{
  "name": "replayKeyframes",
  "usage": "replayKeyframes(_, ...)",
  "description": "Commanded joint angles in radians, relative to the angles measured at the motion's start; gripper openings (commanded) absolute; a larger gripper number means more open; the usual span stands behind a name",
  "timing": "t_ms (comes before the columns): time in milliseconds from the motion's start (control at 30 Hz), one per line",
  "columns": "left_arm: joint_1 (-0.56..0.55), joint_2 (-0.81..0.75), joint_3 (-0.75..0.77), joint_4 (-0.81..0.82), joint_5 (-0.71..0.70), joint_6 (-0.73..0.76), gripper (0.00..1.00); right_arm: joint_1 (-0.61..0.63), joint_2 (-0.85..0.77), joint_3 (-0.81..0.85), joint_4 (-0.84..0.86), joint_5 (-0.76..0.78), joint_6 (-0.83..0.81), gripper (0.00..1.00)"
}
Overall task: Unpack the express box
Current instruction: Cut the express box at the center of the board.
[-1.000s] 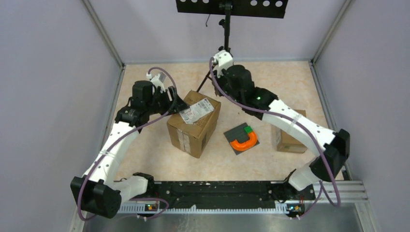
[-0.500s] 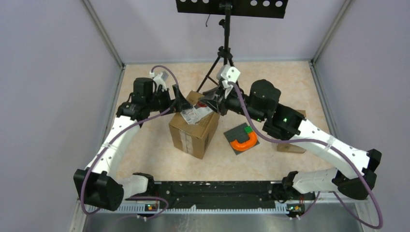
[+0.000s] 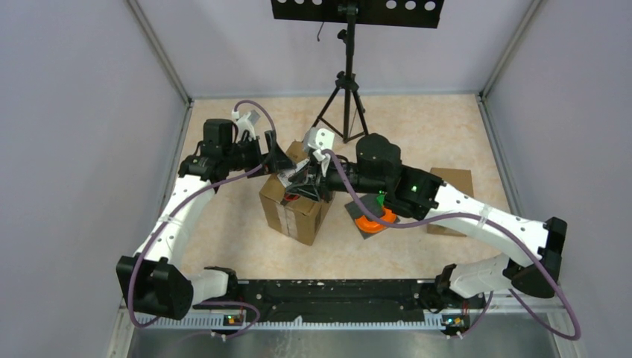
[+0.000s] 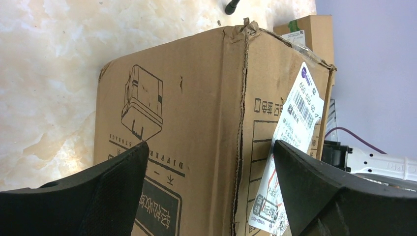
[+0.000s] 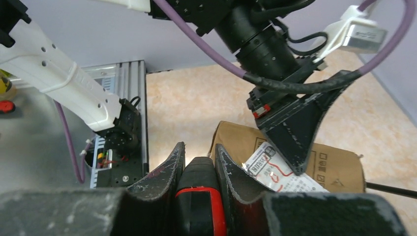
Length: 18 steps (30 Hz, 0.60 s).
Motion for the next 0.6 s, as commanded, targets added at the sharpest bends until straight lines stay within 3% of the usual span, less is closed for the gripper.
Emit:
replayKeyframes(0,0.005,0.005,0.031,-0.007,0.024,0.037,0.98,0.029,0.026,0.052,0.049,-0.026,-0.015,0.00)
replayKeyframes(567,0.005,0.005,0.030,-0.018,0.019,0.039,0.97,0.054,0.035,0.061,0.104,0.070,-0.055,0.00)
